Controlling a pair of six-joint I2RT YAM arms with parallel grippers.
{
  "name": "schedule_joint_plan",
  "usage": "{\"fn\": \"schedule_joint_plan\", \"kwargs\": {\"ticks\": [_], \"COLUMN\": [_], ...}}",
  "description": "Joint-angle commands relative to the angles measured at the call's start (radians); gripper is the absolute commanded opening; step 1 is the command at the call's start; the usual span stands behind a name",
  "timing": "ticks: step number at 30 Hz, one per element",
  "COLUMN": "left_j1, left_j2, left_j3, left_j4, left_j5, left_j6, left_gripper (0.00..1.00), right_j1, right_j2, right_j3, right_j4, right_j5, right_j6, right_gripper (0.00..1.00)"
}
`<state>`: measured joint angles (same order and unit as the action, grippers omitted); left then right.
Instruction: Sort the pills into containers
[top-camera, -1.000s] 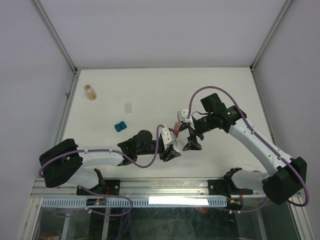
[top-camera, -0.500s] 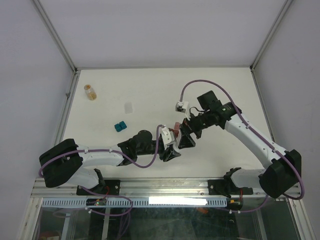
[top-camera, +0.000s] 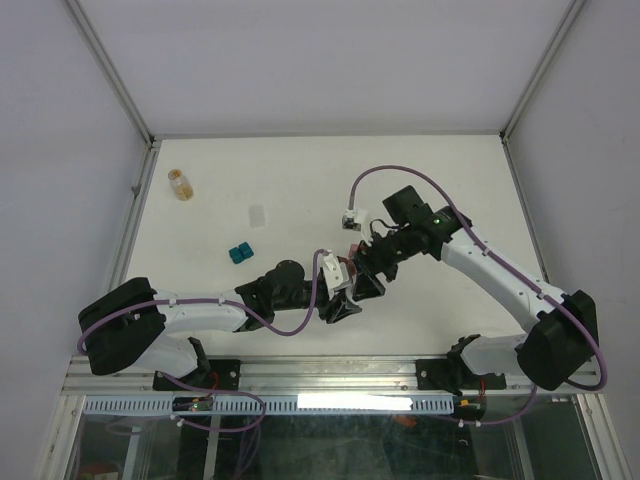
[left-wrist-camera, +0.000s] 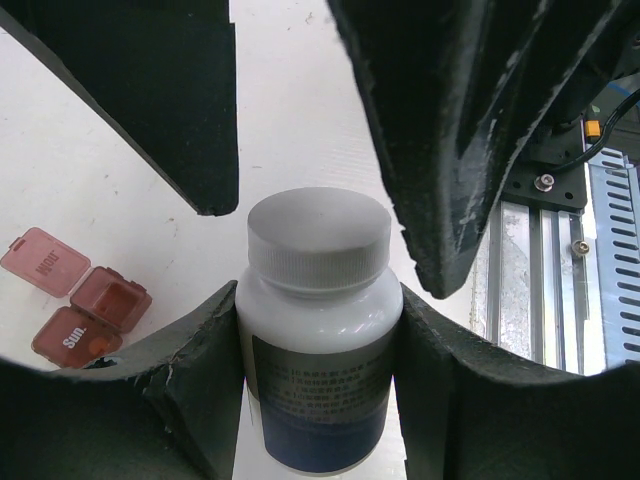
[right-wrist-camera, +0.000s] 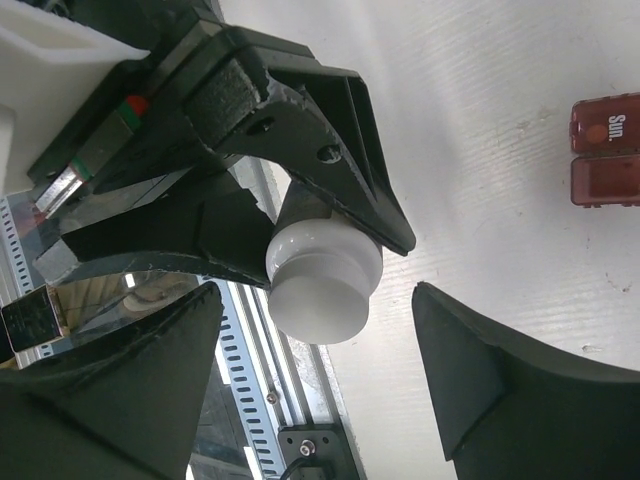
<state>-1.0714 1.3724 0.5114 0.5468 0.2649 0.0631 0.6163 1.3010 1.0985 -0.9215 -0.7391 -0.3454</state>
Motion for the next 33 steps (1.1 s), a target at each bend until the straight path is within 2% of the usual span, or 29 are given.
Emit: {"fn": "schedule_joint_plan", "kwargs": {"ticks": [1, 5, 13, 16, 18, 23, 26, 30, 33], "left_j1": [0.011, 0.011, 0.011, 0.011, 0.011, 0.011, 0.011, 0.012, 0.011], "left_j2": [-0.018, -0.018, -0.017, -0.018, -0.016, -0.02, -0.024, -0.024, -0.029], "left_j3": [0.012, 0.012, 0.012, 0.013, 0.014, 0.012, 0.009, 0.009, 0.006], "left_j4": [0.063, 0.064, 0.063, 0.064, 0.064, 0.059, 0.059, 0.058, 0.056], "left_j5": [0.011, 0.011, 0.013, 0.013, 0.013, 0.015, 0.022, 0.039, 0.045], "left_j6": [-0.004, -0.006, -0.011, -0.011, -0.011, -0.01, -0.008, -0.006, -0.007], "left_gripper": [0.0, 0.0, 0.0, 0.0, 0.0, 0.0, 0.0, 0.0, 0.0], "right_j1": [0.012, 0.018, 0.032, 0.034, 0.036, 0.035, 0.036, 0.036, 0.036], "right_j2": [0.001, 0.0, -0.008, -0.008, -0.008, -0.011, -0.008, -0.019, -0.03], "right_j3": [0.001, -0.003, -0.01, -0.007, -0.001, 0.014, 0.022, 0.033, 0.038], "right_j4": [0.024, 0.023, 0.018, 0.014, 0.007, -0.016, -0.045, -0.081, -0.127], "right_j5": [0.019, 0.029, 0.053, 0.055, 0.047, 0.014, -0.03, -0.093, -0.119], "right_j6": [0.011, 0.006, -0.005, -0.012, -0.023, -0.076, -0.187, -0.453, -0.736], "right_gripper": [0.77, 0.7, 0.67, 0.61, 0.53, 0.18, 0.0, 0.0, 0.0]}}
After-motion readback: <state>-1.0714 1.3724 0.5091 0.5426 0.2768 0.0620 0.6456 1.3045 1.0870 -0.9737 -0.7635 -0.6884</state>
